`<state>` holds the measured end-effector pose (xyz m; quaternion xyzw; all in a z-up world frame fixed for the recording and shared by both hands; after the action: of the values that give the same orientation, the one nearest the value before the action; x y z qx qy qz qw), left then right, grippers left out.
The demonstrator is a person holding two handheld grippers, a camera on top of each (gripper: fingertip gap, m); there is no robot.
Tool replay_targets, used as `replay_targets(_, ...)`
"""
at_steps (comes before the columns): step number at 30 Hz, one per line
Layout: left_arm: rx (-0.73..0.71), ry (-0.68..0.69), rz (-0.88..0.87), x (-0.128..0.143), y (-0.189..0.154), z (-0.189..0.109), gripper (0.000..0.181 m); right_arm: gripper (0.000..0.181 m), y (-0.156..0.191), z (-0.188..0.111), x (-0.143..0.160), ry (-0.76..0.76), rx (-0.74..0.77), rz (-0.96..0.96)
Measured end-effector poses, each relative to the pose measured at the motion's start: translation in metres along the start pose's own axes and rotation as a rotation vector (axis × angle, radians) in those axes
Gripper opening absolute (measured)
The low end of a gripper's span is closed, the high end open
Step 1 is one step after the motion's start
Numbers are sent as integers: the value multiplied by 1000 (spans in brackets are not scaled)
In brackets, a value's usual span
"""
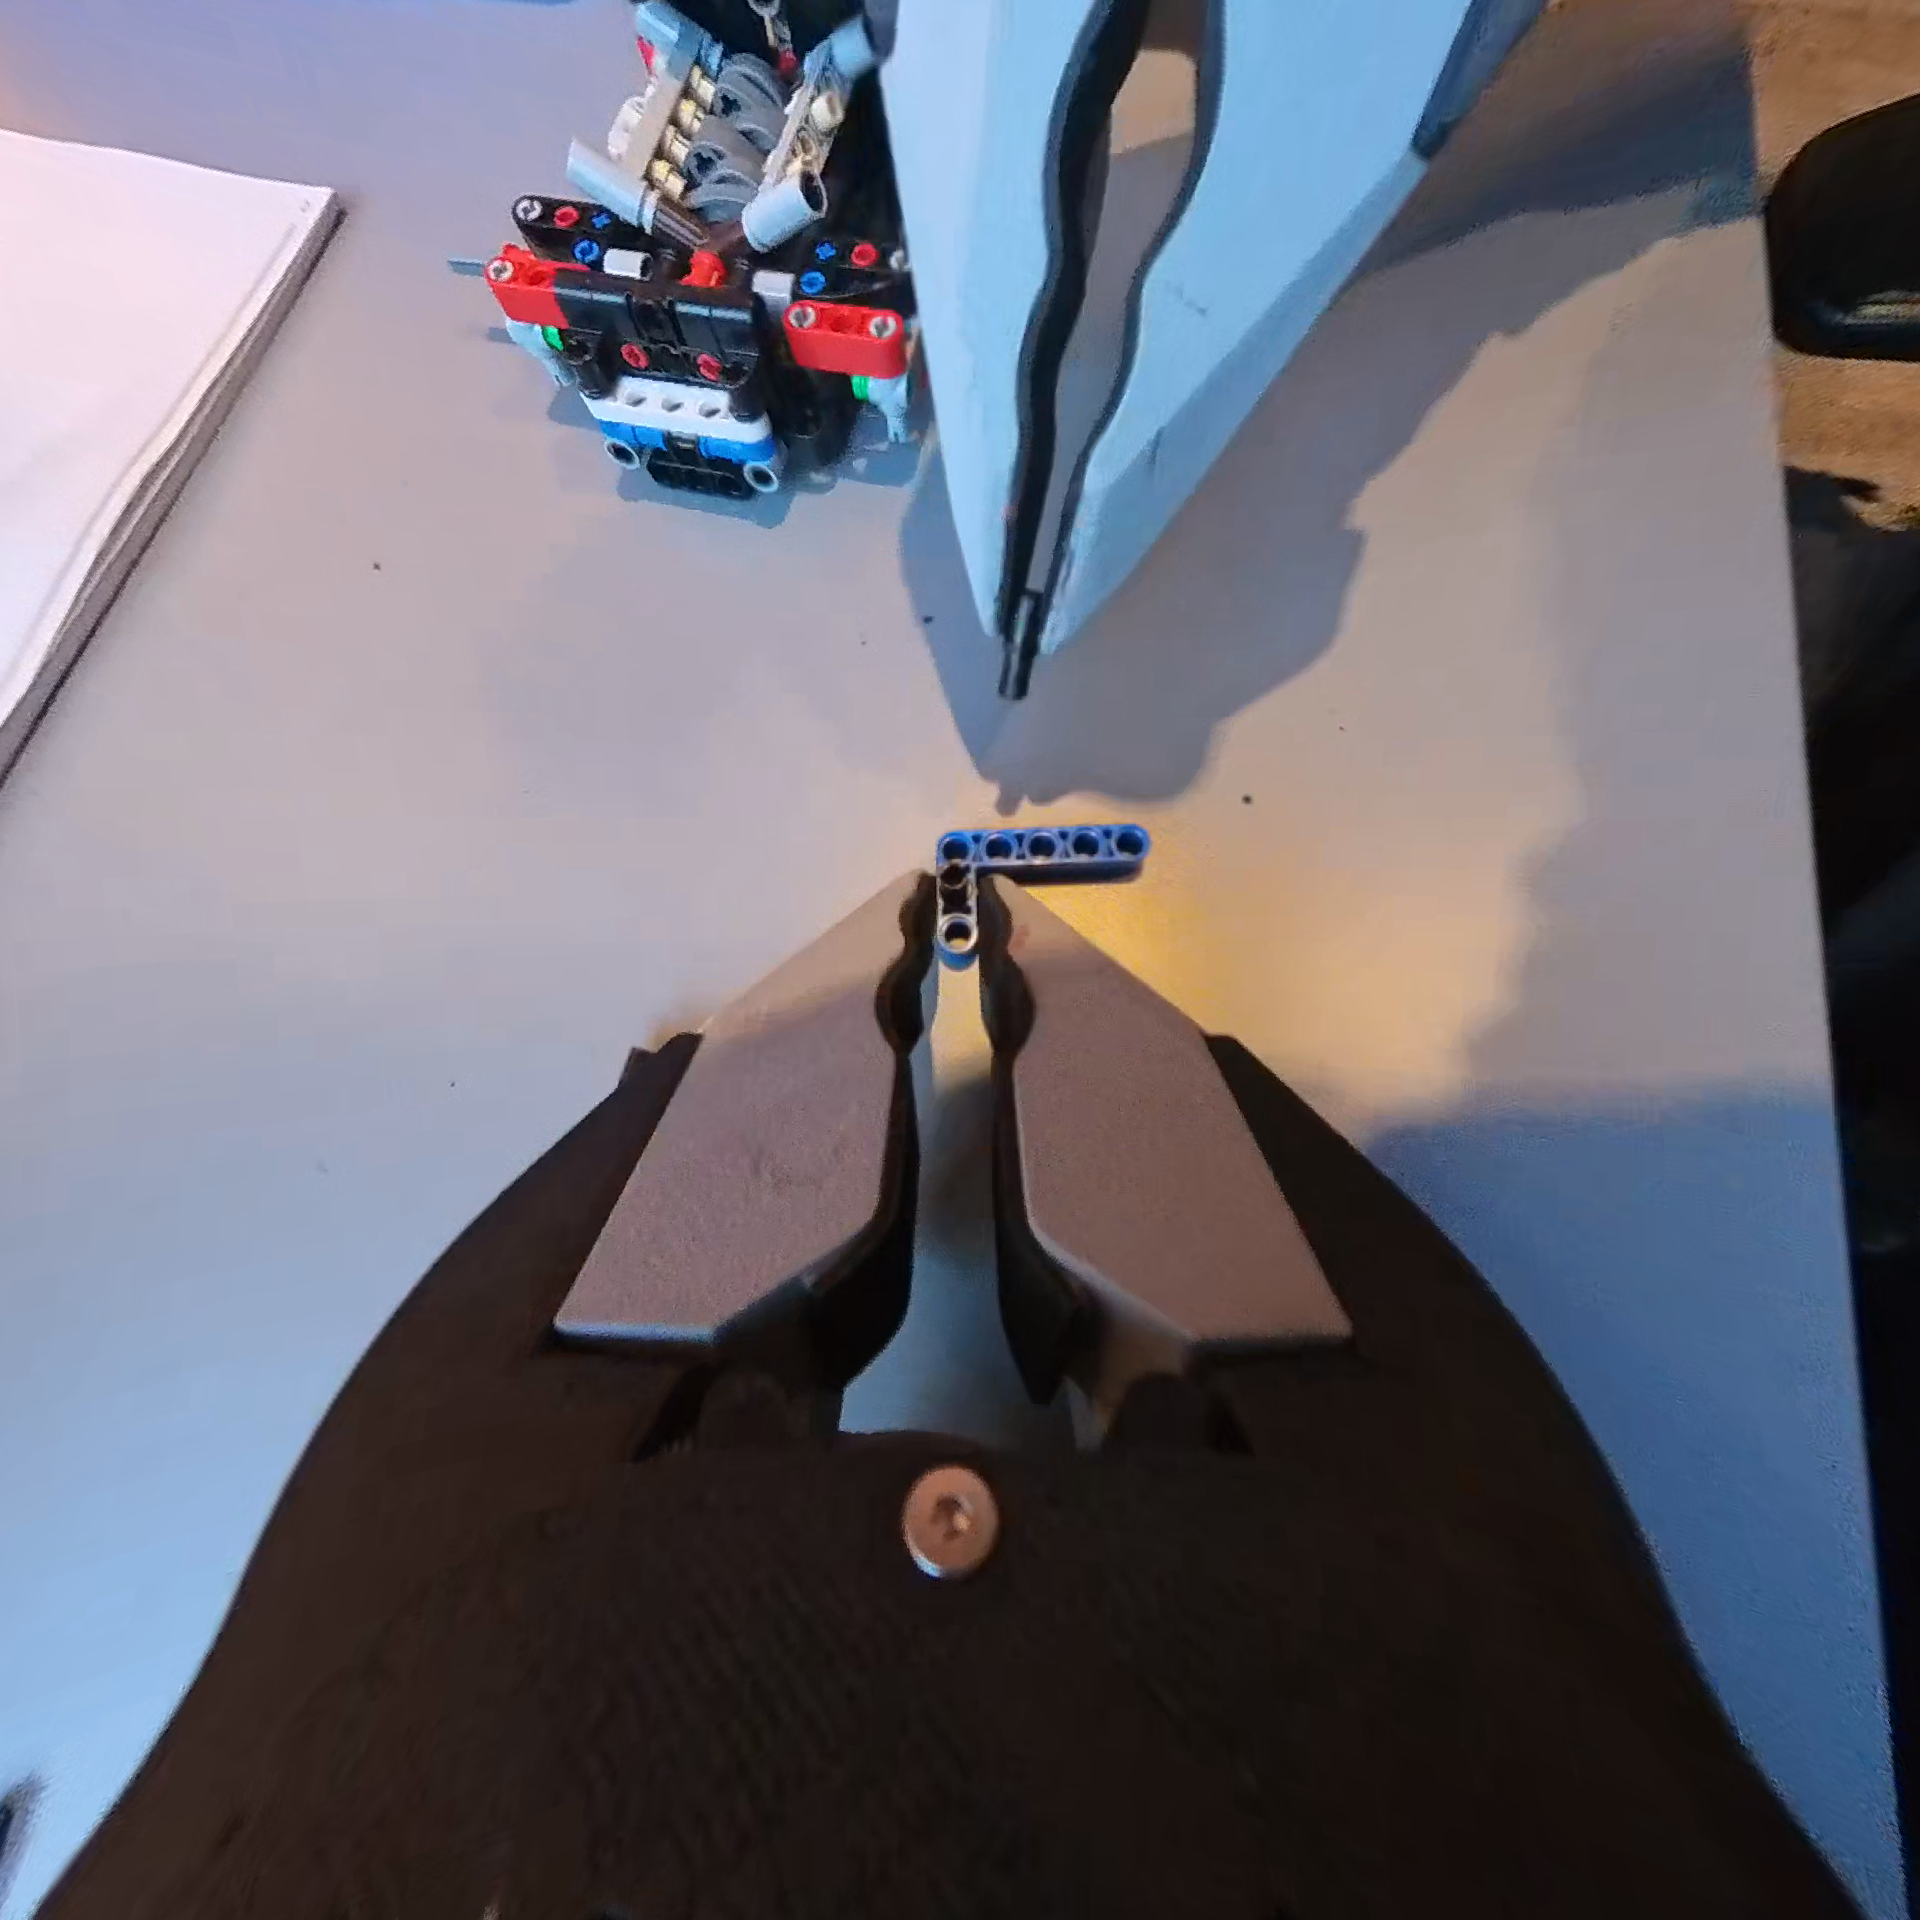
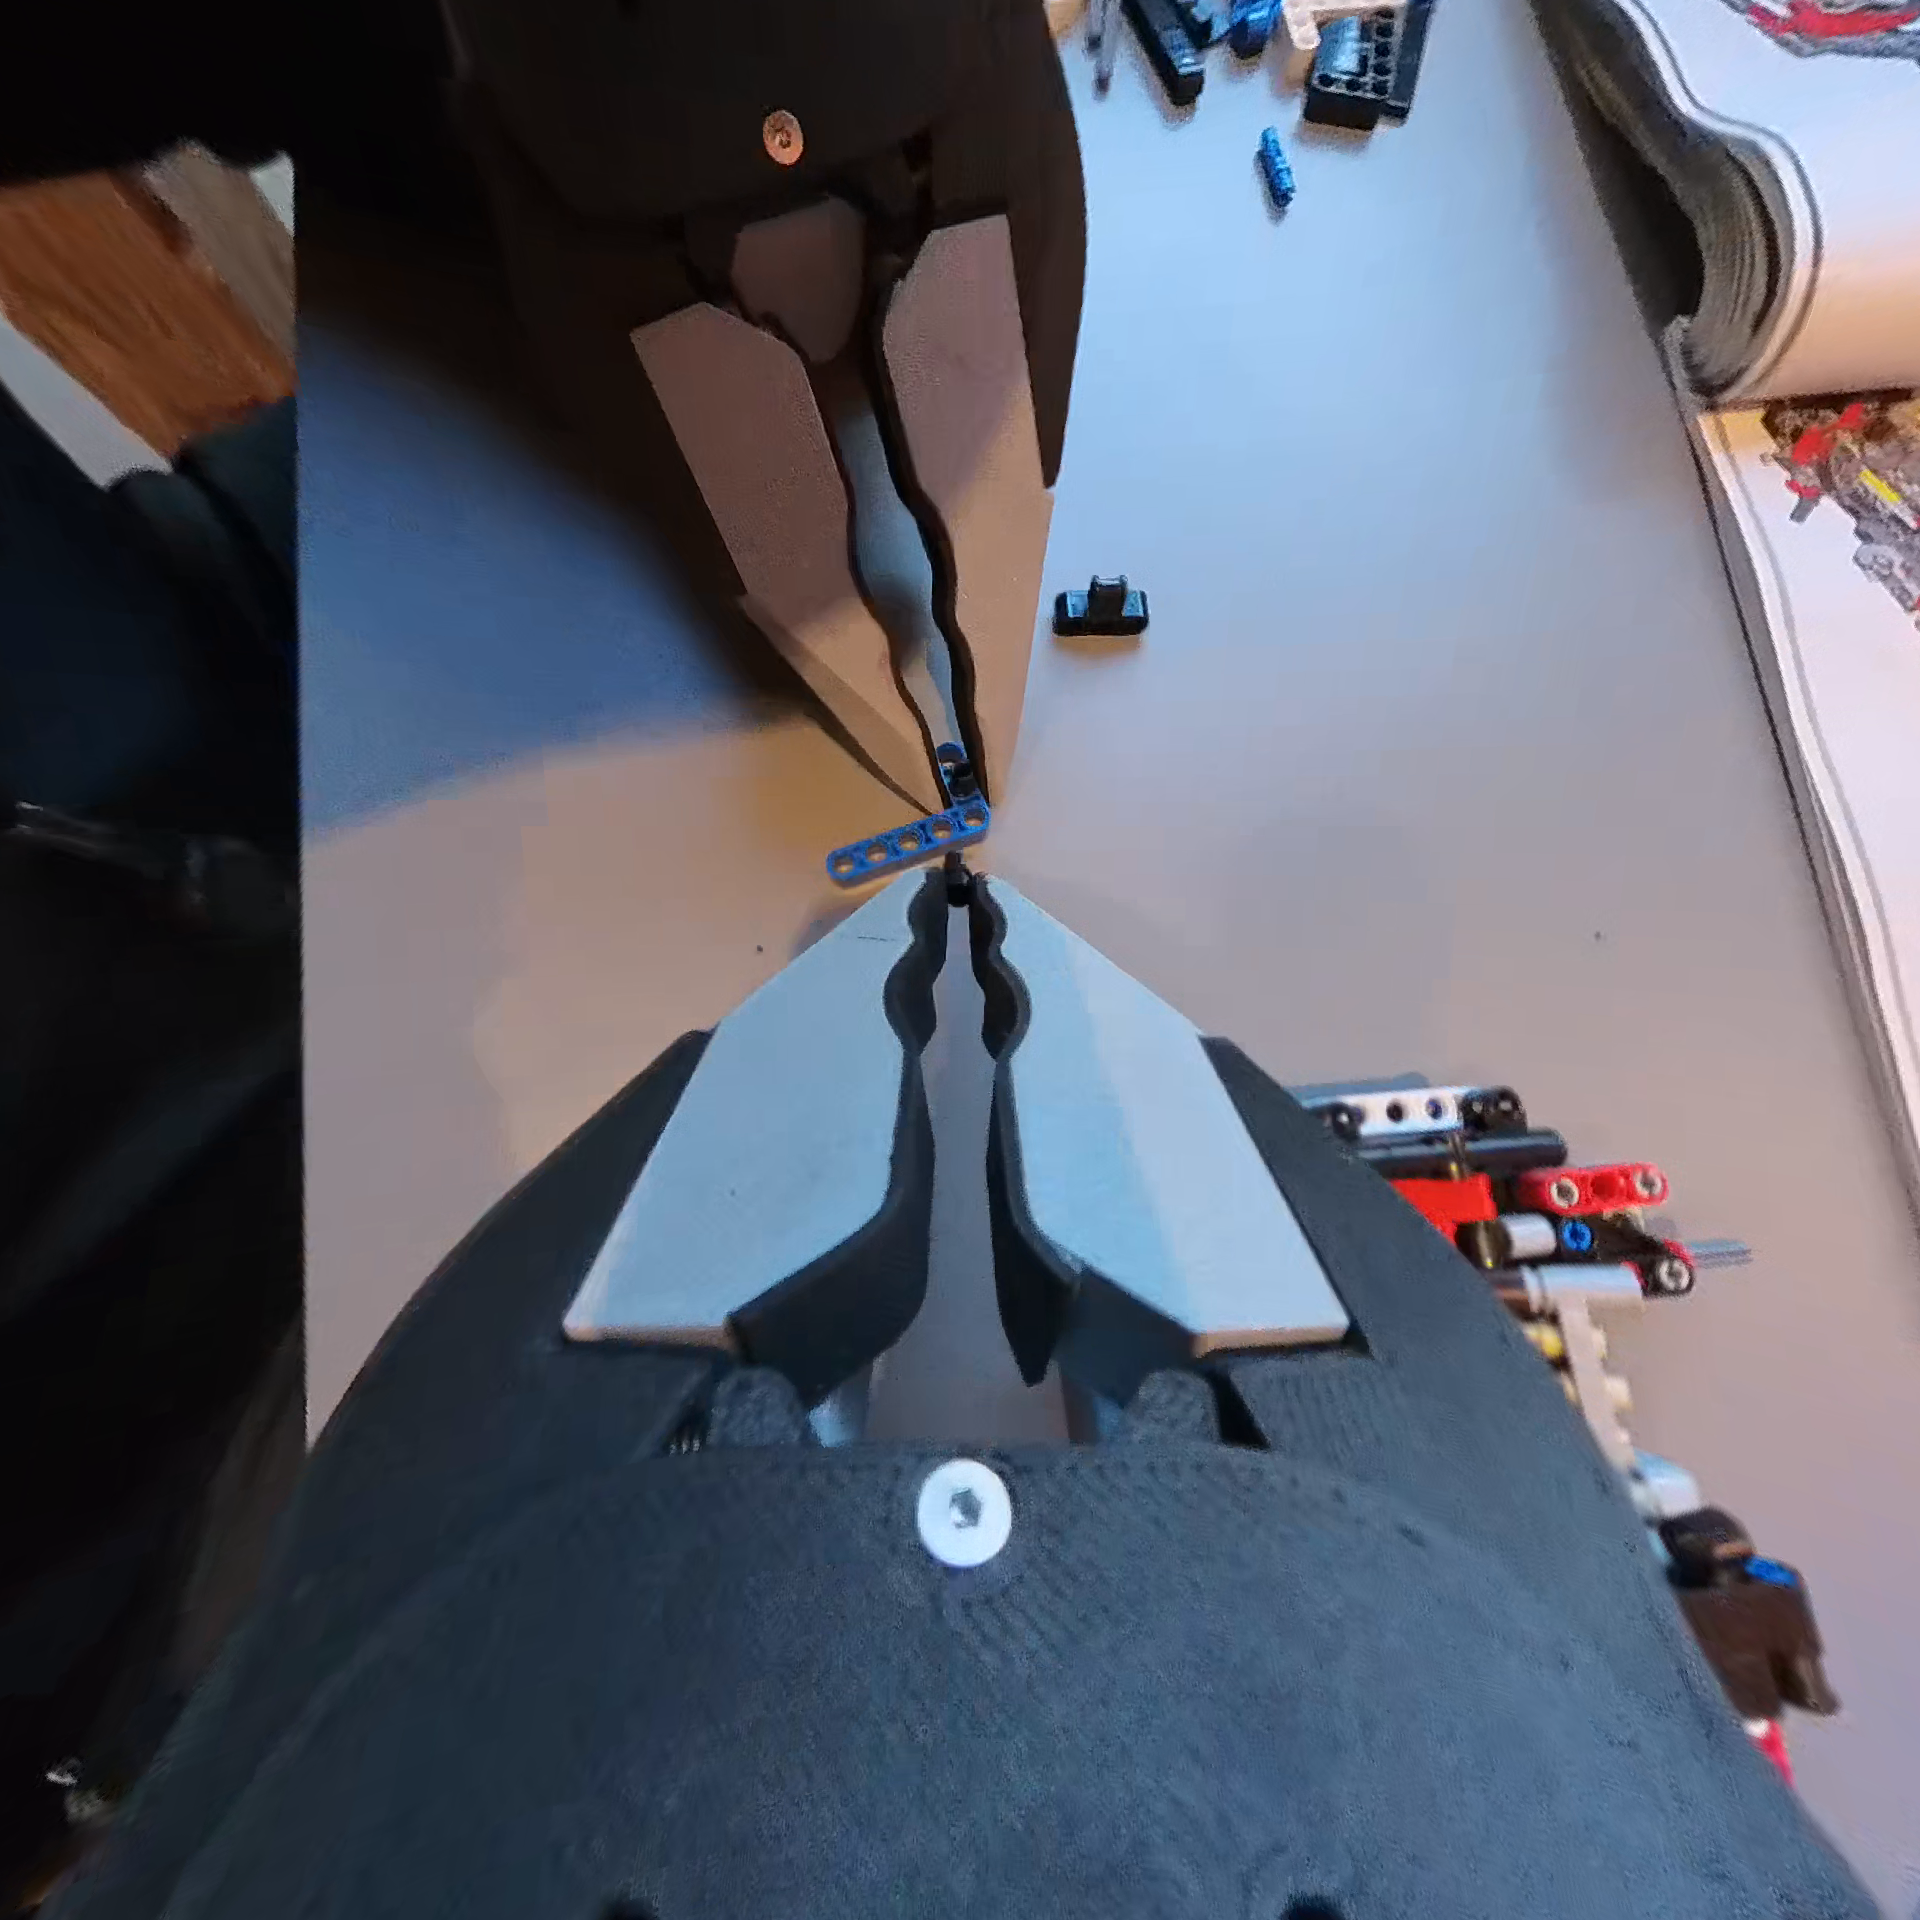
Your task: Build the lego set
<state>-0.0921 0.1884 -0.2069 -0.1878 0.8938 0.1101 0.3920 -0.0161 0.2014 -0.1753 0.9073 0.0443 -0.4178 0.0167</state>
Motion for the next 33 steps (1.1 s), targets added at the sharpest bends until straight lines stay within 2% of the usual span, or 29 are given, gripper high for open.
replay_targets(6,40,-4,-27,0,7,0,5,1,-3,-19,-3,-107,-7,73)
replay_targets(12,50,-5,-44,0,11,1,5,1,-10,-19,-4,-152,-32,101)
replay_targets(18,69,-5,-57,-1,12,2,5,1,-13,-7,5,-65,-39,74)
replay_targets(23,44,-3,-13,-1,10,2,5,1,-4,-6,-3,-7,-12,12)
replay_targets(33,9,-3,45,-2,8,2,5,1,4,-20,5,-80,16,84)
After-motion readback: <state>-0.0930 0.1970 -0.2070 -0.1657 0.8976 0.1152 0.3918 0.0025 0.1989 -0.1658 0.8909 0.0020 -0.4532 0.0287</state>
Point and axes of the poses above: each gripper's, where its closed fingertips meet, z out along the fingers, x out of its underside, y = z × x across the jaws, the point moved 4 cm from there along -z, back along the fingers, and after that the axes turned 2 degrees about -y, right-handed, at the moved point
